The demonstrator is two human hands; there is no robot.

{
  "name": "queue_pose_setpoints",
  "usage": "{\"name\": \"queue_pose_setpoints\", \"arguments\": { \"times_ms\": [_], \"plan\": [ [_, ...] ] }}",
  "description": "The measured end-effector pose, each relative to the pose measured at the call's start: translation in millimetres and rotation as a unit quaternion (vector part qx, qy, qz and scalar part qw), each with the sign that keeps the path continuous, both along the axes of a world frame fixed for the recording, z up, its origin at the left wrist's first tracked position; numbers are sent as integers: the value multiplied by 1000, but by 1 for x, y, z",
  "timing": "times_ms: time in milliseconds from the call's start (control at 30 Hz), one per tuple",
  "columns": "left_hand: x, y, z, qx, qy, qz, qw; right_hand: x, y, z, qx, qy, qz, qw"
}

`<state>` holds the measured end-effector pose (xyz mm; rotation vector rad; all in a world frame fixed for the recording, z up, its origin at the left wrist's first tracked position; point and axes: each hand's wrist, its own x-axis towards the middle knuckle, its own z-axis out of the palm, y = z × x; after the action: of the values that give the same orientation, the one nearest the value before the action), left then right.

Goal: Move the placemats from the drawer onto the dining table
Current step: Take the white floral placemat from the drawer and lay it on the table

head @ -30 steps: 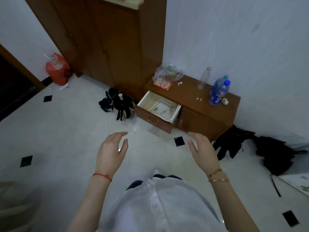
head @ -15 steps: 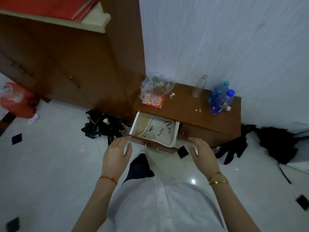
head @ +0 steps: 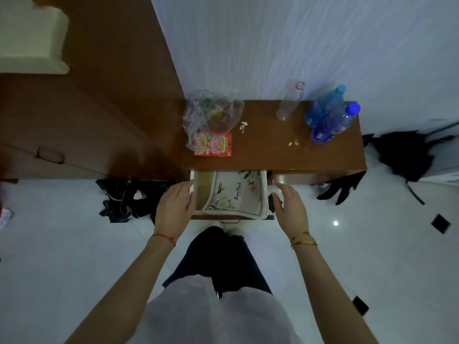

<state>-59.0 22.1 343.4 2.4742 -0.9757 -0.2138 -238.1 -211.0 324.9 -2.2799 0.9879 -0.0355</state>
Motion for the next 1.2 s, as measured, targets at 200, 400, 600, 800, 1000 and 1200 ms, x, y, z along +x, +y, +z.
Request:
{"name": "queue_pose_setpoints", "arguments": {
  "times_ms": [200,400,600,800,1000,1200],
  "plan": [
    [15,-15,-108,60,75,13,995,13,-13,-96,15,41,-43,998],
    [20,-34,-233,78,106,6,991,7,-24,-214,8,35,-43,998],
    [24,-41,-338,141,135,16,981,-1,-26,-290,-7,2,-42,999],
    [21,-45,-392,250,192,41,948,-7,-20,-322,-39,-18,-43,998],
    [23,-47,-403,270,242,37,931,-5,-19,-325,-38,-9,-56,998],
    [20,-41,-386,215,291,105,926,-4,-17,-313,-12,8,-72,997]
  ]
}}
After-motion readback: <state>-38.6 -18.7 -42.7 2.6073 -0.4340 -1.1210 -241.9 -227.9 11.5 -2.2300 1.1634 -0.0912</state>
